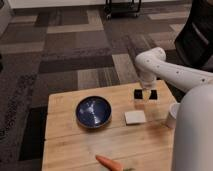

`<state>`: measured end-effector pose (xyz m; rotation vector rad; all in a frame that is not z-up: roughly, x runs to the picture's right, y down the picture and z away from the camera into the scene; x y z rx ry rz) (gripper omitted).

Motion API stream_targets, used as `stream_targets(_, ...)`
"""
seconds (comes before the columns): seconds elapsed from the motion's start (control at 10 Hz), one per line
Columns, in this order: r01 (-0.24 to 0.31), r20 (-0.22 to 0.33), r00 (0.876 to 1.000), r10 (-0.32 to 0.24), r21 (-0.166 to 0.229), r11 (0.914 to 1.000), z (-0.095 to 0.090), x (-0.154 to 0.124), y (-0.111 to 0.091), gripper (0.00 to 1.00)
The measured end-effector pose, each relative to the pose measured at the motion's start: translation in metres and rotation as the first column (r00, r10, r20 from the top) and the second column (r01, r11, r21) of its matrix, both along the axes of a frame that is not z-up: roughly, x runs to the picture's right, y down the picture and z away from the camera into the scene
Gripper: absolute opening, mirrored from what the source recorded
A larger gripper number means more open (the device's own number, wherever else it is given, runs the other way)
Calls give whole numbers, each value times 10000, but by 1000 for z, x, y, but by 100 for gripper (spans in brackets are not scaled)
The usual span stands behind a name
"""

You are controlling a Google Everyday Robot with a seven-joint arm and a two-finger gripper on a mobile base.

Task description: Place the eraser on the white sponge

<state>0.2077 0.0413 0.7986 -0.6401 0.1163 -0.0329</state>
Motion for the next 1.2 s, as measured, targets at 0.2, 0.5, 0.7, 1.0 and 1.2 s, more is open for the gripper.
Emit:
stream_targets(0.2, 847, 614, 9946, -835, -173, 9963, -24, -21, 22, 0)
stream_targets(0.5, 946, 951, 9914, -898, -471, 9944, -46, -38, 64, 0)
stream_targets(0.7, 686, 977, 9933, -611, -747, 9948, -45, -42, 80, 0)
stream_targets(1.0, 437, 867, 9956, -354, -955, 9945, -28, -37, 84, 0)
stream_targets(1.2, 615, 791, 9957, -492, -1614, 9850, -22, -30, 95, 5)
